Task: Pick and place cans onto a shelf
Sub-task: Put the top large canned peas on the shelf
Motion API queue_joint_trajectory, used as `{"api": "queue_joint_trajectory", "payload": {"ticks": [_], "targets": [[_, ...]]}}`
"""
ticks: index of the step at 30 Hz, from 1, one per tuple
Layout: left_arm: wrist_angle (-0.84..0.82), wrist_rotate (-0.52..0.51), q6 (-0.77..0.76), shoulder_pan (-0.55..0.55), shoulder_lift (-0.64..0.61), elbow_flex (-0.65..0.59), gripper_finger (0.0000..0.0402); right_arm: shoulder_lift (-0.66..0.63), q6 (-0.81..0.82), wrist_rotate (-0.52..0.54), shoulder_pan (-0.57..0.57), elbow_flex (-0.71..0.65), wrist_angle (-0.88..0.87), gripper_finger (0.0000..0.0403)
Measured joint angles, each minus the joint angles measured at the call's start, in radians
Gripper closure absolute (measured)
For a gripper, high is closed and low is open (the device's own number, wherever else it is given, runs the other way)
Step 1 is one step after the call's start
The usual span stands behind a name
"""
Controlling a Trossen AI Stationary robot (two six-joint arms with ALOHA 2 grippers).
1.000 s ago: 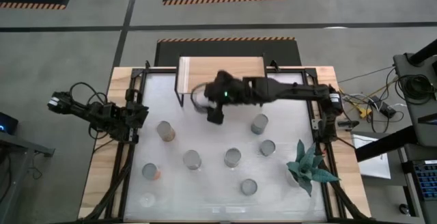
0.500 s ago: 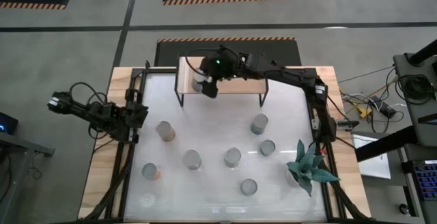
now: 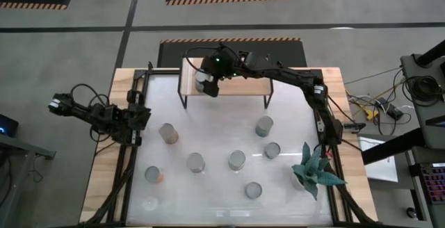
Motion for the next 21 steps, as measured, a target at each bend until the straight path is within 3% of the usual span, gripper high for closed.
{"api": "queue_joint_trajectory", "payload": {"ticks": [8, 21], "targets": [[0.002, 0.0, 0.0, 0.0, 0.0, 0.0, 0.0362, 0.0, -0.001, 0.0, -0.003, 0.0, 0.004, 0.0044], [0.003, 0.0, 0.0, 0.0, 0.0, 0.0, 0.0362, -0.074, 0.014, 0.001, 0.0, 0.05, -0.087, 0.0057]]}}
